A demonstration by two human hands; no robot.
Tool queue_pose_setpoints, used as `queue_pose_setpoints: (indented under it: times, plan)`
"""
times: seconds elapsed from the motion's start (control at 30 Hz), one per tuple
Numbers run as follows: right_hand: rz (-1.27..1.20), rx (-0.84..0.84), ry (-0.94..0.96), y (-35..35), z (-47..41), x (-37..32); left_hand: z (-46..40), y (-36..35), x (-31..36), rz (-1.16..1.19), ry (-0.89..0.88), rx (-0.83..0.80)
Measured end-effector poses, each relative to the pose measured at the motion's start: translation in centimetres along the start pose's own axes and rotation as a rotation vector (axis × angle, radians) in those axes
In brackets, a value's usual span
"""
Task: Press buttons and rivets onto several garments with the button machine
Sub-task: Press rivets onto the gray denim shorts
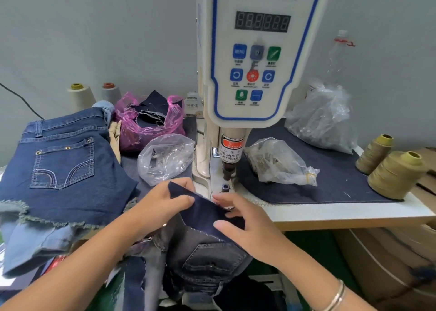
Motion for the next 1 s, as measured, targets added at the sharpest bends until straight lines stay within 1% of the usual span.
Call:
queue_pose_setpoints:
  times: [0.13, 0.23, 0.3, 0.4, 0.57, 0.7, 0.8, 0.87, 1.0]
  plan:
    - [0.04, -0.016, -0.034, 1.5, -0.4, 0.5, -0.4, 0.1, 2.3, 0.131, -0.083, -0.068]
    - [-0.001, -0.002, -0.093, 3.6, -0.2, 1.1, -1.1, 1.1, 3.0, 0.167, -0.111, -0.078]
    - [-0.096, 0.007, -0.135, 5.0, -0.1, 1.7, -1.6, 1.4, 2.7, 0.139, -0.084, -0.097]
    - [-0.101, -0.001, -0.165, 6.6, -0.5, 2.7, -2.2, 1.2, 1.4, 0.089, -0.001, -0.128]
    - [-0.296, 0.048, -0.314, 7.6, -1.9, 4.4, -2.5, 0.4, -1.6, 0.066, 0.129, -0.085]
    - [-0.487, 0.013, -0.388, 7.9, -2.7, 5.0, -2.7, -0.8, -2.9, 0.224, 0.185, -0.038]
    - [-0.609, 0.067, -0.459, 8.3, -3.3, 5.8, -3.2, -1.7, -3.1, 0.379, 0.193, -0.025]
    - [-0.697, 0.114, -0.487, 8.7, -3.4, 6.6, -3.6, -2.1, -3.1, 0.401, 0.2, -0.023]
    - [-0.728, 0.149, -0.498, 8.9, -3.4, 7.4, -4.1, -2.5, -3.2, 0.398, 0.209, -0.037]
Point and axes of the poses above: each hand's wrist, its own z-axis away from the middle knuckle, its own y-axis out of the back of the hand, x = y × z, the point moved 1 cm from there along -z, towards the middle knuckle, and after that the axes turned 6 degrees about x, right-handed, at the moved point
